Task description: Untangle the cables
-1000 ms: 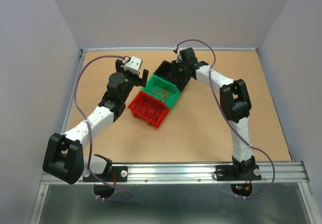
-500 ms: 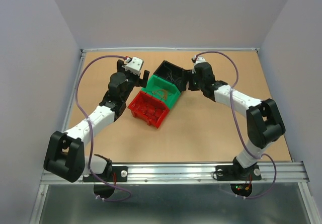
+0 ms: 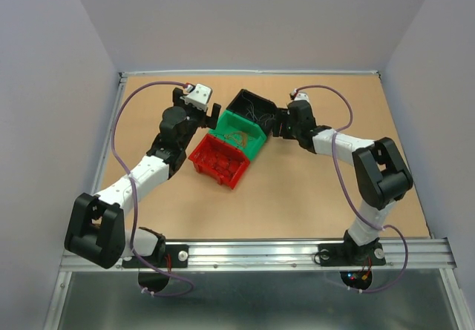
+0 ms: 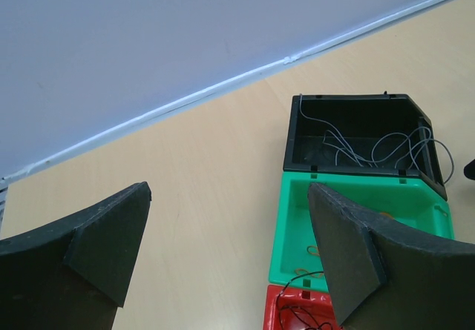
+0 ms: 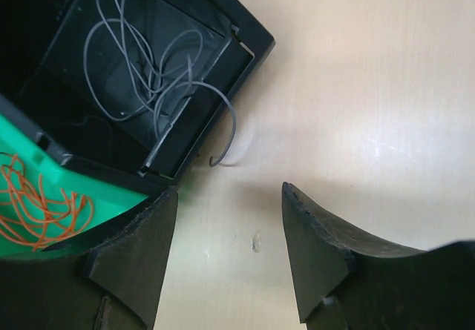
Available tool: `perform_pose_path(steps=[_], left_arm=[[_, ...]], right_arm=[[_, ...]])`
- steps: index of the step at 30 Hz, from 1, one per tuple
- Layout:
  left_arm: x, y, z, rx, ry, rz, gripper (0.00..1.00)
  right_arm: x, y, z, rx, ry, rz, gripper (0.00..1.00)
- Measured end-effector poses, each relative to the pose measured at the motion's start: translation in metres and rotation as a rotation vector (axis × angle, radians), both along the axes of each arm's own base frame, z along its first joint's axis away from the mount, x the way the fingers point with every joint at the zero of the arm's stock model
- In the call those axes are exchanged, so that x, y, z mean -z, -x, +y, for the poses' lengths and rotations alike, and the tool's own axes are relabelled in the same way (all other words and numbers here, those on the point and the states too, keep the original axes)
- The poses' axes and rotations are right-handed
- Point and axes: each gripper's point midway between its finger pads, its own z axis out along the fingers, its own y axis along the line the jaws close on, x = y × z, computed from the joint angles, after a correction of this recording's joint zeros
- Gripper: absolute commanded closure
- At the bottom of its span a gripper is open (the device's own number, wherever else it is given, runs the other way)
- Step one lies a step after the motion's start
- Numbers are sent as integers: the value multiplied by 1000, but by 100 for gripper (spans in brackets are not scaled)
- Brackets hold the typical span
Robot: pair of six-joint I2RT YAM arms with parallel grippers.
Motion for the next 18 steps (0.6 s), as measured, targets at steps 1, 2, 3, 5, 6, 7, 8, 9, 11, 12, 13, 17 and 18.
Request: perform_pose_path(steps=[1, 2, 3, 5, 6, 7, 8, 9, 11, 12, 13, 17, 18], left_arm=[[0, 0, 0, 0, 0, 0, 1], [0, 0, 0, 1, 0, 0, 1], [0, 0, 0, 1, -1, -1, 1], [0, 0, 0, 2, -1, 0, 1], [0, 0, 0, 2, -2, -1, 1], [0, 0, -1, 4, -2, -1, 1], [0, 0, -1, 5, -2, -1, 1], [0, 0, -1, 6, -2, -1, 1], [0, 0, -1, 8, -2, -1, 1], [0, 0, -1, 8, -2, -1, 1], [0, 0, -1, 8, -2, -1, 1], [0, 0, -1, 9, -2, -1, 1], [0, 0, -1, 9, -2, -1, 1]], right_arm=[[5, 0, 1, -3, -5, 9, 37], [10, -1, 2, -3, -11, 19, 37], [14, -1, 3, -4, -17, 27, 38], [17, -1, 5, -5, -26, 34, 41], [16, -2, 6, -2, -34, 30, 44], [15, -4, 7, 2, -44, 21, 46], [14, -6, 8, 7, -53, 13, 48], [13, -8, 9, 11, -59, 5, 52], [13, -14, 11, 23, -75, -4, 55], [13, -17, 12, 27, -82, -10, 56], [15, -21, 13, 32, -84, -11, 56], [22, -30, 13, 58, -99, -11, 61], [24, -31, 12, 66, -101, -8, 61]])
